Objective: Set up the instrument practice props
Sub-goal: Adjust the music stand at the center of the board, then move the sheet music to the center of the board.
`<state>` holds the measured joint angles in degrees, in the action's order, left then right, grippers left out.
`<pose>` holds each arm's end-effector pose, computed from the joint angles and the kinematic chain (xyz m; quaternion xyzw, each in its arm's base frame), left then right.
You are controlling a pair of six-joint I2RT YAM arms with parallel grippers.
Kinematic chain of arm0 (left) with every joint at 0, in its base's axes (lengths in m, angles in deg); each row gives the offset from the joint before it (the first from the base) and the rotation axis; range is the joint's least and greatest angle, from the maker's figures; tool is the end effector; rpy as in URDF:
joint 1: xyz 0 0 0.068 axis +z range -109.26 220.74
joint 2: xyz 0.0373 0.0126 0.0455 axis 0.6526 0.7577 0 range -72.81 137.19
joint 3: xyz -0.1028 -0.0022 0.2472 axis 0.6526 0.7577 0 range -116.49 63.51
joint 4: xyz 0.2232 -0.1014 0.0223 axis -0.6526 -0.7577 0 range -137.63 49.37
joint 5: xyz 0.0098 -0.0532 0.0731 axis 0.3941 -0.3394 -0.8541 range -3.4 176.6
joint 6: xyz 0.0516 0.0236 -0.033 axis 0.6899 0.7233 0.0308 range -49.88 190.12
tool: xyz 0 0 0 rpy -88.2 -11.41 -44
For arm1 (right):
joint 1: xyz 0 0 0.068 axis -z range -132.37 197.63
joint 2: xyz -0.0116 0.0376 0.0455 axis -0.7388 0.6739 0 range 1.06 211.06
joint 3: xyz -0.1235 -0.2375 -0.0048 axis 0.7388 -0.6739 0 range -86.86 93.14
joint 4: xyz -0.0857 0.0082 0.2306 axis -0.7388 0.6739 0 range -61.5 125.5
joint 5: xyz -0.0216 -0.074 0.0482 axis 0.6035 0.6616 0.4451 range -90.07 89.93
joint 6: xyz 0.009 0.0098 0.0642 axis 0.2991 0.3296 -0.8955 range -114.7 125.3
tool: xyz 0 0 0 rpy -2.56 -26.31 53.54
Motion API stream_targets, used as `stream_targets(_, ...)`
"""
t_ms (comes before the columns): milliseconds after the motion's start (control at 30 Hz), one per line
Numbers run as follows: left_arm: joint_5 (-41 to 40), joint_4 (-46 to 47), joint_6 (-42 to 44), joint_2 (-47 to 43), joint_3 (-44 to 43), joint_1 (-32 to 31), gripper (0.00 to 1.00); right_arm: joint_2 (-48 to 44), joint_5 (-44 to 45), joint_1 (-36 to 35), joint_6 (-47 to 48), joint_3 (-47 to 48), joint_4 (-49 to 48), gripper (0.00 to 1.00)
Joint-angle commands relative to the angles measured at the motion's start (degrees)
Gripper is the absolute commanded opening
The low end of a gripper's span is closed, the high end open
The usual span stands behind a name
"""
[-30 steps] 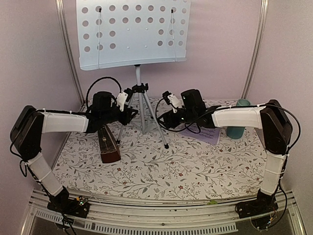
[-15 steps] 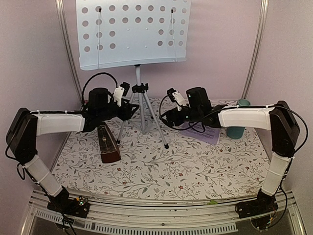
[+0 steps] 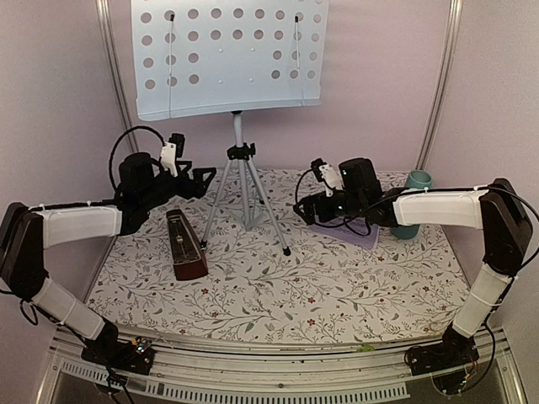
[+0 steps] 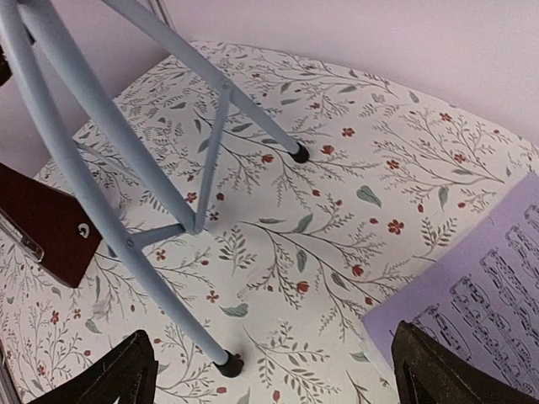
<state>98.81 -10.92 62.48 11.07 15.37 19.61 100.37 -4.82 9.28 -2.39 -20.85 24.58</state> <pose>0.3103 -0.1316 0.2729 0.1575 0.7256 -0.2418 0.6247 0.3072 0.2485 0.2321 -0.2483 0.8263 0.2301 0.4501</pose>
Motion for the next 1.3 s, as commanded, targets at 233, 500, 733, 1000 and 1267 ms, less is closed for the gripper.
stream_targets(233,-7.2,1.0,-9.3,-10.4,5.1,2.3,0.99,0.6,10.6,8.1,-7.7,-4.5,9.4,0.99)
stream_targets(500,-6.4,-4.3,-11.2,-16.8,6.3,2.2,0.99,-1.0,9.1,12.4,-15.1,-9.5,10.7,0.92)
stream_targets(733,-5.3,-7.2,-10.8,-20.0,5.3,2.2,0.99,1.2,11.6,14.7,-19.2,-10.7,10.4,0.88)
stream_targets(1000,-4.5,-8.9,-10.4,-21.5,4.0,2.2,0.99,7.9,15.6,15.4,-17.5,-6.5,11.6,0.87)
stream_targets(1267,-4.3,-10.3,-10.2,-23.6,3.6,2.2,0.99,11.4,19.2,12.4,-15.7,-3.9,17.4,0.81)
